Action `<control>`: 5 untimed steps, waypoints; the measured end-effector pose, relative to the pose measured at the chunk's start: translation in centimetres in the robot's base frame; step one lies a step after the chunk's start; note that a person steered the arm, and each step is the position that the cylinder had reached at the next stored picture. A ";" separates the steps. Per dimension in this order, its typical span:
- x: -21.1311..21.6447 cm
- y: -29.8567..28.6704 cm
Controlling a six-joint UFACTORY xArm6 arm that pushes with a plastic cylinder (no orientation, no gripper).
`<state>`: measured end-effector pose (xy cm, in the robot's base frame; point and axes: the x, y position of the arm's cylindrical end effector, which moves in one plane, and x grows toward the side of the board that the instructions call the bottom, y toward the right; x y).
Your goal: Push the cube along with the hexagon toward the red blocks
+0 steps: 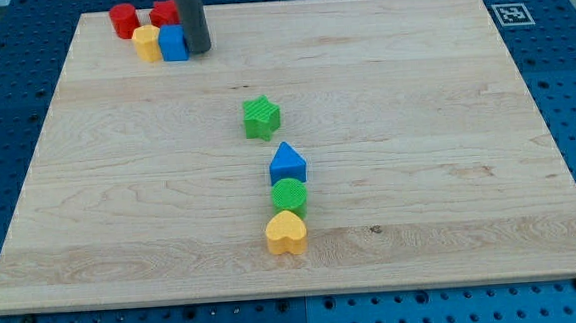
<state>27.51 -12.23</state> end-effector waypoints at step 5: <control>-0.7 -2.3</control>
<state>26.85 -14.55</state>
